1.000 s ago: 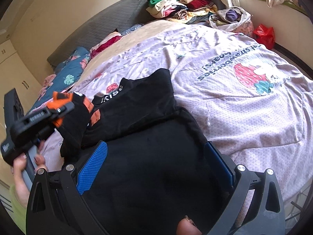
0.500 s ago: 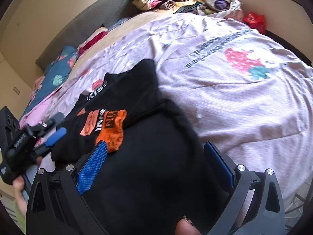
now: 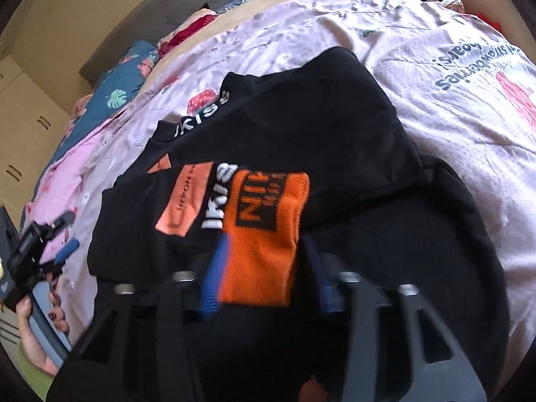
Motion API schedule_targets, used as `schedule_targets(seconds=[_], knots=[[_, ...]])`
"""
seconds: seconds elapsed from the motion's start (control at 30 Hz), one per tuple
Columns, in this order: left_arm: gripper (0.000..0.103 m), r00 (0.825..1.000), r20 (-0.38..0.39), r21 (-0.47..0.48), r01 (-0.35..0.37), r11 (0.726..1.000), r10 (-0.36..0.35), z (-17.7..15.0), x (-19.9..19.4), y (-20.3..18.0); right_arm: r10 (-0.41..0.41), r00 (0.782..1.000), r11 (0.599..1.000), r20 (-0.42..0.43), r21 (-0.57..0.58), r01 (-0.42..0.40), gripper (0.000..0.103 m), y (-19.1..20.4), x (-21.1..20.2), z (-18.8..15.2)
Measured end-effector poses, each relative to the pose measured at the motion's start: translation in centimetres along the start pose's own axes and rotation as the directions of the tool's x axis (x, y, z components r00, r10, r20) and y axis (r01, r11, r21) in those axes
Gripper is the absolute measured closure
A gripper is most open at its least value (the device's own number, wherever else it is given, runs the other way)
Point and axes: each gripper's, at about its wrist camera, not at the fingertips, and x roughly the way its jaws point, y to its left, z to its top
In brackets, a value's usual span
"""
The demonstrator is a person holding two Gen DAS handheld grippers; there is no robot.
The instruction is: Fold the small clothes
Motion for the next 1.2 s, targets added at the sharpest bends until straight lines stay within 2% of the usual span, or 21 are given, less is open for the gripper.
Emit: schedule_targets(seconds=[0.1,0.27,0.37,0.4,0.43,0.5,0.57,0.77,0.9,1.03,1.2], knots=[[0.021,0.999,-0.028,-0.041,0.013,0.999,-0.014,-0.1,0.9,1.6,0.006,1.0,0.998,0.03,-0.066,-0.004,0.094,1.2,-0.9,0.2],[0.021,0.994,-0.082,-0.089,0.065,0.994,-0.073,-0.4,2.8,1.8,0.037,0.989,0.972,0.144,-0.236,-0.002,0.095,4.1,-4.6,1.6],[0.021,0.987,-0.106,-0.113,0.105,0.988,-0.117,-0.8,3.8,1.2,0.057,0.979,0.957,0.195,-0.291,0.002,0.095,4.9,-6.3,2.6],[0.027,0.989,-0.102,-0.105,0.096,0.99,-0.107,-0.9,4.0,0.9,0.049,0.976,0.95,0.212,-0.31,0.02,0.095,5.1,-6.6,2.8],[0.052,0.991,-0.095,-0.087,0.086,0.993,-0.094,-1.0,4.1,0.5,0.036,0.975,0.946,0.22,-0.323,0.038,0.095,5.1,-6.7,2.8],[0.087,0.99,-0.097,-0.085,0.093,0.992,-0.101,-1.2,4.3,0.3,0.001,0.973,0.938,0.23,-0.337,0.078,0.095,4.6,-6.3,2.9],[0.093,0.993,-0.082,-0.061,0.081,0.995,-0.086,-1.2,4.3,-0.1,-0.018,0.975,0.948,0.219,-0.308,0.087,0.095,3.4,-5.5,2.8],[0.095,0.995,-0.052,-0.003,0.08,0.997,-0.08,-1.1,3.3,-0.7,-0.104,0.971,0.956,0.215,-0.248,0.157,0.096,1.4,-3.7,1.3],[0.095,0.995,-0.065,-0.011,0.076,0.997,-0.077,-1.1,3.8,-0.7,-0.12,0.978,0.971,0.169,-0.187,0.151,0.095,0.1,-2.1,0.7],[0.093,0.995,-0.07,-0.012,0.075,0.997,-0.075,-1.1,3.7,-0.7,-0.134,0.977,0.968,0.166,-0.189,0.165,0.094,0.3,-2.0,0.6],[0.092,0.995,-0.063,-0.002,0.078,0.997,-0.078,-1.1,3.1,-0.9,-0.143,0.975,0.976,0.169,-0.137,0.167,0.089,-0.4,-2.8,0.6]])
